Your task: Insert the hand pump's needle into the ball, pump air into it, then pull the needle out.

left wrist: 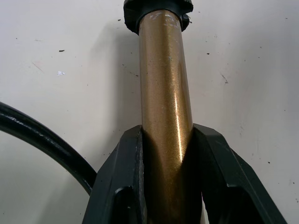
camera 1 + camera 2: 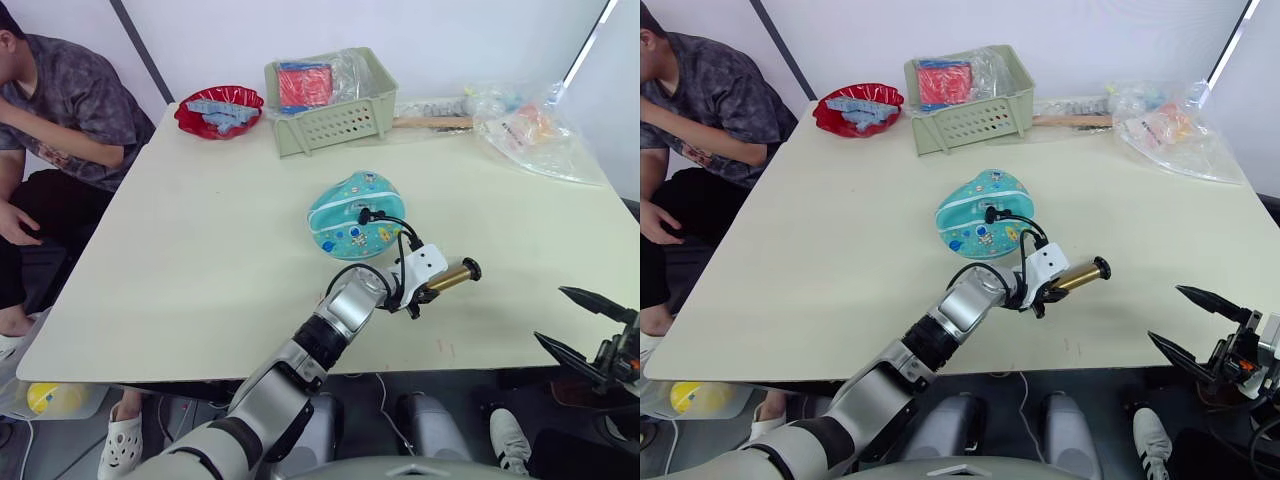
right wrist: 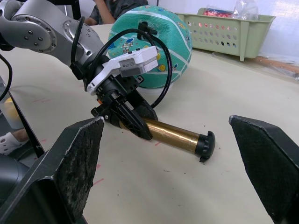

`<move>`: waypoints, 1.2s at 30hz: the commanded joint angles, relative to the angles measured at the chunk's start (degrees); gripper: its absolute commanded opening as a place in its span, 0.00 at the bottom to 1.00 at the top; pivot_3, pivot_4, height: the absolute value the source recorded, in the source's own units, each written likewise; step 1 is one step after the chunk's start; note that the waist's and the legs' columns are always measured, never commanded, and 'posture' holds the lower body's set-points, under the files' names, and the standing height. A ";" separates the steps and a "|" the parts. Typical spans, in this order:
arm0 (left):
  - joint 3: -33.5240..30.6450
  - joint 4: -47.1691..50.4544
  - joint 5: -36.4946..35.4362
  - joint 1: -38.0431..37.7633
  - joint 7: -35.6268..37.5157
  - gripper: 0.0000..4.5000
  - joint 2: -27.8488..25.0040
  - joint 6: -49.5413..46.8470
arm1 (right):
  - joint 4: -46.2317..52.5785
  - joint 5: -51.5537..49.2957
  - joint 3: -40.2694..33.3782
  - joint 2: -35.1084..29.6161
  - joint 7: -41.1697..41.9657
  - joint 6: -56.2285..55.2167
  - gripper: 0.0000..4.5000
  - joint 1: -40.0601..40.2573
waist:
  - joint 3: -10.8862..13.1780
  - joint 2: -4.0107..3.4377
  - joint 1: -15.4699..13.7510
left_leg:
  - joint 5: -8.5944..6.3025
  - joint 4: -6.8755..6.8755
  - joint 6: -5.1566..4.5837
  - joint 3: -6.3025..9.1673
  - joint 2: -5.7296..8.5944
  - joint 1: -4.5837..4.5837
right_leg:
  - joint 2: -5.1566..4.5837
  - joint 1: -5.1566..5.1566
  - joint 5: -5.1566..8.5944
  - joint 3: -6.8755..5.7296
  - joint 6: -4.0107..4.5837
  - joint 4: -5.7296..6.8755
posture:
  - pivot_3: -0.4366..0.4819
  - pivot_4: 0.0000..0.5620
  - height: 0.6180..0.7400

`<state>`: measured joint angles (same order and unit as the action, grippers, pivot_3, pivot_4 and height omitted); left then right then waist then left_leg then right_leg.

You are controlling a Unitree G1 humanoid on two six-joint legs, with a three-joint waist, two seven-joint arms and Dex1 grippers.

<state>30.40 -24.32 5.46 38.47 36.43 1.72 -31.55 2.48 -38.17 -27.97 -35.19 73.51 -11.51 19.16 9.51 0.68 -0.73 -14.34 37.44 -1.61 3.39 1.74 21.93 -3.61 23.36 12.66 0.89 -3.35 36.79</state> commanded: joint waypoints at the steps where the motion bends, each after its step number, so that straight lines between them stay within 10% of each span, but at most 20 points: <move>1: -0.69 2.27 -0.57 -0.34 1.37 0.22 -0.29 1.81 | 1.85 -1.00 -0.69 0.37 -1.40 0.96 1.00 -0.22 | 0.00 0.00 0.03 | 0.00 0.00 0.00 0.00 0.00 0.00 | 0.00 0.00 0.00 0.00 0.00 0.00 | 0.48 0.27 0.98; 14: -6.27 19.94 -8.46 -8.21 9.24 0.22 -7.18 9.47 | 14.82 -10.68 1.01 5.00 -21.78 20.37 1.00 -3.99 | -0.03 -0.09 -0.22 | 0.00 0.00 0.01 0.04 -0.03 0.07 | -0.08 0.07 -0.12 0.01 0.22 0.01 | 0.48 0.27 0.98; 36: -10.06 20.82 -15.69 -13.35 13.38 0.22 -7.00 22.67 | 20.34 -42.58 6.42 15.67 -60.69 46.70 1.00 -20.71 | -0.03 -0.10 -0.03 | -0.01 0.02 -0.04 0.08 0.01 0.23 | -0.01 0.15 -0.15 -0.03 0.27 0.00 | 0.48 0.27 0.98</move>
<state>20.59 -6.16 -9.16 24.81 49.77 -6.09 -10.31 21.77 -79.23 -21.06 -19.50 13.29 35.11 -1.04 9.48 0.58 -0.76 -14.36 37.46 -1.65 3.46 1.75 22.16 -3.62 23.51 12.50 0.86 -3.09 36.80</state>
